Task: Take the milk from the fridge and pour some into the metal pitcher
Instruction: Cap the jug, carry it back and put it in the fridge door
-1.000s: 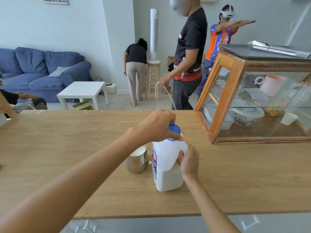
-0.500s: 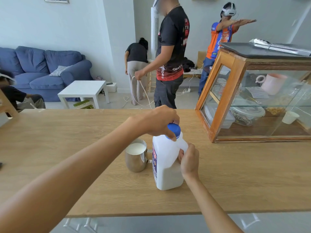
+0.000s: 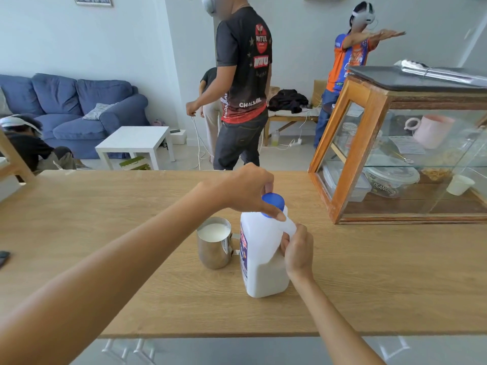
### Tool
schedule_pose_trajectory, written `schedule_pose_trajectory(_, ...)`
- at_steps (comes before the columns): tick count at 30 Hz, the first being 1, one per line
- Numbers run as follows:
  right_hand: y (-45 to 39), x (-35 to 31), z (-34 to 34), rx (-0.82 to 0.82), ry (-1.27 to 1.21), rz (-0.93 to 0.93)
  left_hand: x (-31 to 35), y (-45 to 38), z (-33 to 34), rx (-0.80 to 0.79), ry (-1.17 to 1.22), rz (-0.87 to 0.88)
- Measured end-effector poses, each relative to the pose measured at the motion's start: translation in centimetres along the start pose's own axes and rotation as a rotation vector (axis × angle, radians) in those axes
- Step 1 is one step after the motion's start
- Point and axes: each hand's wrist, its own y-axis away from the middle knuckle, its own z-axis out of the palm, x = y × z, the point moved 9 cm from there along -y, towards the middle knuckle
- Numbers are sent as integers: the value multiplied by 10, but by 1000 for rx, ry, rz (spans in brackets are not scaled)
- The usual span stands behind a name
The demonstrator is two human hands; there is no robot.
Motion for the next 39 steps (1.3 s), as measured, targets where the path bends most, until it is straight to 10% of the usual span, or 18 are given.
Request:
schedule_pose_trajectory(28, -7, 8, -4, -8, 46, 29, 9, 2, 5, -2, 24, 147)
schedule_pose_trajectory(39, -6, -9, -7, 89, 160, 93, -78, 46, 105, 287, 1076, -407)
